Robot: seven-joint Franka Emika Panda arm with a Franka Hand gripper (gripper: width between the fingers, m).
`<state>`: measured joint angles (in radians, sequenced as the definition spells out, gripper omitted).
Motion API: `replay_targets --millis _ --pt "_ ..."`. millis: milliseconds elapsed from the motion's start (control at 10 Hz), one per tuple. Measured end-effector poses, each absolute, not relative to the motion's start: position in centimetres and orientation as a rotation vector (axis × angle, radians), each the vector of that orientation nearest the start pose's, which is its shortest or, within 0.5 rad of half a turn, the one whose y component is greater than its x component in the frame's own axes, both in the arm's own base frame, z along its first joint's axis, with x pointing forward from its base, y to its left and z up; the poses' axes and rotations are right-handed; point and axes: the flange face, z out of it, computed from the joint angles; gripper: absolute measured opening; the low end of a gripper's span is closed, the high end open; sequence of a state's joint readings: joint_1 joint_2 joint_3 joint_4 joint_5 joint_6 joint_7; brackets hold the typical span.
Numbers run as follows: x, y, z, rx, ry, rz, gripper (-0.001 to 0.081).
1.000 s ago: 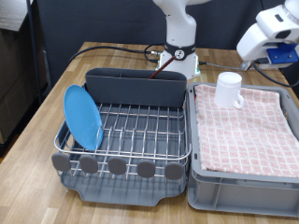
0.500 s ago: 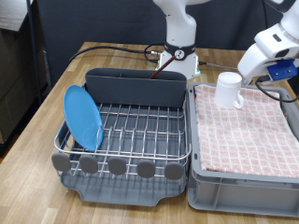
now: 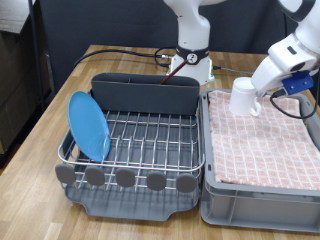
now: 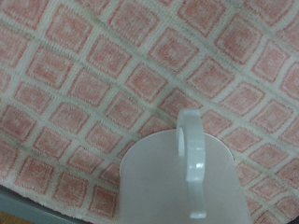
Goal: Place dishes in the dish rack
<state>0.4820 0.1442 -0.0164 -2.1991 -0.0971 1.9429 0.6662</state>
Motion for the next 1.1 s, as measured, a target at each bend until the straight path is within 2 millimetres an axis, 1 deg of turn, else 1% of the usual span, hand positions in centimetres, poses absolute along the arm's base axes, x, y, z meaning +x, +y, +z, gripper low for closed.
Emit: replay_targets --millis 300,600,900,1100 --pt "44.9 21.2 26.9 -3.371 0.277 0.542 0.0803" --pt "44.6 20.4 24.8 -3.371 0.260 0.574 0.0803" --pt "44.3 19.9 23.8 -3.374 0.258 0.602 0.0803" --pt "44.1 19.5 23.3 -3.372 0.260 0.589 0.0803"
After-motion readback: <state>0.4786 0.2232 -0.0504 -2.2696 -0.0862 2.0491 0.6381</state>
